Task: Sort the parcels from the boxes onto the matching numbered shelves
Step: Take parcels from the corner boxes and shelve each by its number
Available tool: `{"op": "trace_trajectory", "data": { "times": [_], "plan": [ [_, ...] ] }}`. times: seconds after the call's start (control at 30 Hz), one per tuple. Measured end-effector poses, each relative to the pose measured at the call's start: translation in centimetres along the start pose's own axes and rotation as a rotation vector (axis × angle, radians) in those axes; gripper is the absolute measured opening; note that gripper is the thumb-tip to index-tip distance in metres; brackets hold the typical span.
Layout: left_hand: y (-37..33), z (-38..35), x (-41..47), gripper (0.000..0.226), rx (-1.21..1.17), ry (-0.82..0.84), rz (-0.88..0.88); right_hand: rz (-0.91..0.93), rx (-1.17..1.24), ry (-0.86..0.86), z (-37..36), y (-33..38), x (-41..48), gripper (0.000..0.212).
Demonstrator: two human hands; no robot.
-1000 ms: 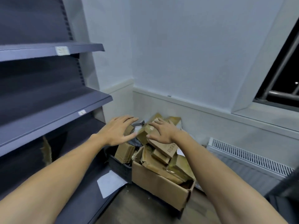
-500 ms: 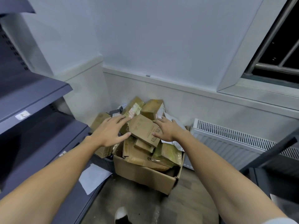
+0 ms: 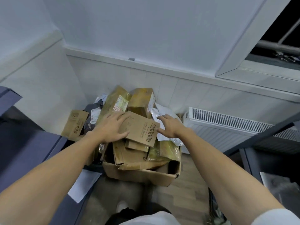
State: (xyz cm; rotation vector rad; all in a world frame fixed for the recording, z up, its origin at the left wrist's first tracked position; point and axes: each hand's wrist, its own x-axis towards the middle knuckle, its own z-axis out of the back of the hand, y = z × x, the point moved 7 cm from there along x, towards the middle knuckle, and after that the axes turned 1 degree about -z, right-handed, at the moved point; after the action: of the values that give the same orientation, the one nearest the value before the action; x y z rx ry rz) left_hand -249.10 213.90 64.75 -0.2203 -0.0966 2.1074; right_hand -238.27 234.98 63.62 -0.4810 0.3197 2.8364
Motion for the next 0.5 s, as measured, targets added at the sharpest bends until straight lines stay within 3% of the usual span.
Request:
{"op": "trace_trajectory", "data": {
  "times": [0.3,0.5],
  "plan": [
    [1.5,-7.5,5.9,0.097,0.159,0.211,-0.013,0.032,0.105,0.073,-5.5,-2.0,5.9,0.062],
    [1.7,-11.7,9.4,0.12,0.272,0.308,-0.033,0.051,0.166,0.089,-9.3,-4.5,8.7,0.067]
  ]
}}
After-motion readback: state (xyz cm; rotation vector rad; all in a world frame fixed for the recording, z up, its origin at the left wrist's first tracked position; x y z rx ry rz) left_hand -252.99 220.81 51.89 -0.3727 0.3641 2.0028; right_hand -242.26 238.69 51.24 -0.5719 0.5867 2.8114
